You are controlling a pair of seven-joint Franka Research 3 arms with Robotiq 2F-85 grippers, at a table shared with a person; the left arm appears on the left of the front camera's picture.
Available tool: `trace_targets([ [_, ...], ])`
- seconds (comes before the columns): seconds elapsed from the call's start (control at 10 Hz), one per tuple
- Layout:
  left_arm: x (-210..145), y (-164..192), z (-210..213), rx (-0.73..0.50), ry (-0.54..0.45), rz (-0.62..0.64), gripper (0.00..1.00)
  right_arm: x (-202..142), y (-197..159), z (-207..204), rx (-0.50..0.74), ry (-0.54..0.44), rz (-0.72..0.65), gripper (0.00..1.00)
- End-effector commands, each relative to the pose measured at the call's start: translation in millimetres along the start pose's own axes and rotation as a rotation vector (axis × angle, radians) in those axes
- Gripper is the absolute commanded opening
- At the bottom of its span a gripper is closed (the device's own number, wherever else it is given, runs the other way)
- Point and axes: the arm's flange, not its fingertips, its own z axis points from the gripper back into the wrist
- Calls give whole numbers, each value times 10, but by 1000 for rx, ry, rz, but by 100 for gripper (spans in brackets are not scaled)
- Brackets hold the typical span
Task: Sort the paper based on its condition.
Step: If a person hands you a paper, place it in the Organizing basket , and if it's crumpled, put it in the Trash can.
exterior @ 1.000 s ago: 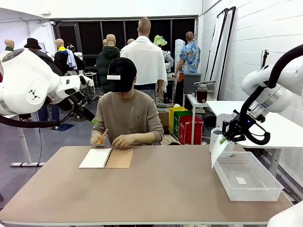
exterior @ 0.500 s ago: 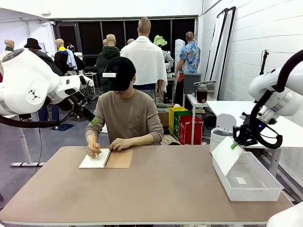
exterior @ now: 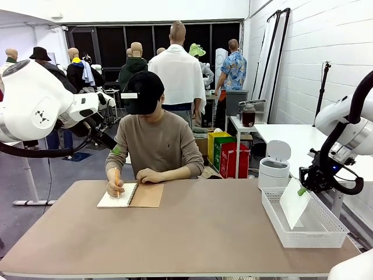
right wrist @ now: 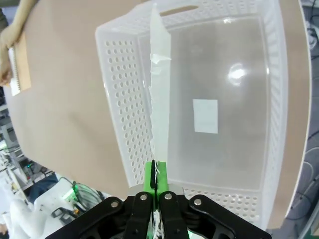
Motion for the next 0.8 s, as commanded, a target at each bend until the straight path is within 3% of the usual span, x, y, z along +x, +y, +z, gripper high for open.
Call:
trace_targets([
  [0.0, 3, 13, 5, -6, -12, -2, 100, -5, -86, -120, -9, 7, 2, 0],
  [0.4, 3, 13, 5, -6, -12, -2, 100, -19, -71, -358, -84, 70, -26, 0],
  [0.7, 3, 13, 5, -6, -12, -2, 100, -19, -144, -405, -183, 54, -82, 0],
])
